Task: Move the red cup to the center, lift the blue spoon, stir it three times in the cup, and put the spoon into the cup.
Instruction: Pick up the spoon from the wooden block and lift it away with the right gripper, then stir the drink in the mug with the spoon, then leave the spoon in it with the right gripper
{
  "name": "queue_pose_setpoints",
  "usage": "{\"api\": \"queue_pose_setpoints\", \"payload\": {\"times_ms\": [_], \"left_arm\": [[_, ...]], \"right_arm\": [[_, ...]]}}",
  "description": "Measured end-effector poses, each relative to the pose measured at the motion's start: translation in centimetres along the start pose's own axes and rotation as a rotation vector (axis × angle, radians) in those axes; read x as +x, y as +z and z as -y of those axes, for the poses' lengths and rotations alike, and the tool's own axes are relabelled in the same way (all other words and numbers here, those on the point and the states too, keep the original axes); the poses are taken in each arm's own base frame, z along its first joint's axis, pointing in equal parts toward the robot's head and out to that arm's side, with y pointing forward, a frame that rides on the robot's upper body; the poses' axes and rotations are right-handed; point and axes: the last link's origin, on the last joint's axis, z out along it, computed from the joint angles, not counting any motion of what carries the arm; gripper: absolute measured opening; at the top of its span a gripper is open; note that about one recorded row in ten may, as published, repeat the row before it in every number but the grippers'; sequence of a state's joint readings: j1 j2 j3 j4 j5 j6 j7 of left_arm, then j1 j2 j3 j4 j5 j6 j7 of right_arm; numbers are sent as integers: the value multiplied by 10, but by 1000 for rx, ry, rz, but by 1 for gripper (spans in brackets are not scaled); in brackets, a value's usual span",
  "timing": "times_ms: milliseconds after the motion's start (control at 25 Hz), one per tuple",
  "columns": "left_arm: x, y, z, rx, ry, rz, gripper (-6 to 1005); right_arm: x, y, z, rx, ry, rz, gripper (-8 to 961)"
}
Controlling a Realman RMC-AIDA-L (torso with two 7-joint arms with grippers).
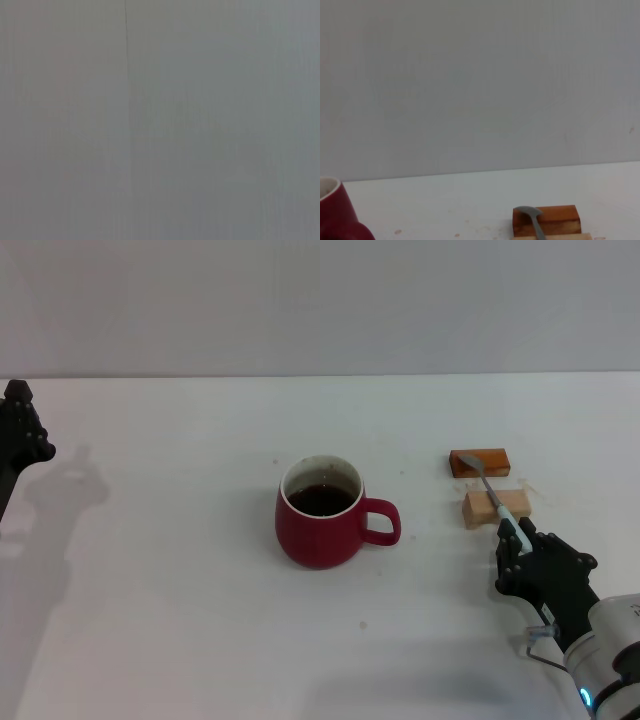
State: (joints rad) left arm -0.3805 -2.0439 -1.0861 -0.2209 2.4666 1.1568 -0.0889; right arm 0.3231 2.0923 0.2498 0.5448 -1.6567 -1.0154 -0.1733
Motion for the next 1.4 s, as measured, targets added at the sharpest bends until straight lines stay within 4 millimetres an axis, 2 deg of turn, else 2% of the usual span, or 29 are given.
{"api": "queue_pose_setpoints", "payload": {"times_ms": [680,1400], "left_arm": [[-2,-1,2,7,-1,8,1],[-6,-5,3,16,3,29,1]], "right_arm": [[0,0,0,-5,-7,3,160],[-12,-1,-4,-16,-29,68,160]]}}
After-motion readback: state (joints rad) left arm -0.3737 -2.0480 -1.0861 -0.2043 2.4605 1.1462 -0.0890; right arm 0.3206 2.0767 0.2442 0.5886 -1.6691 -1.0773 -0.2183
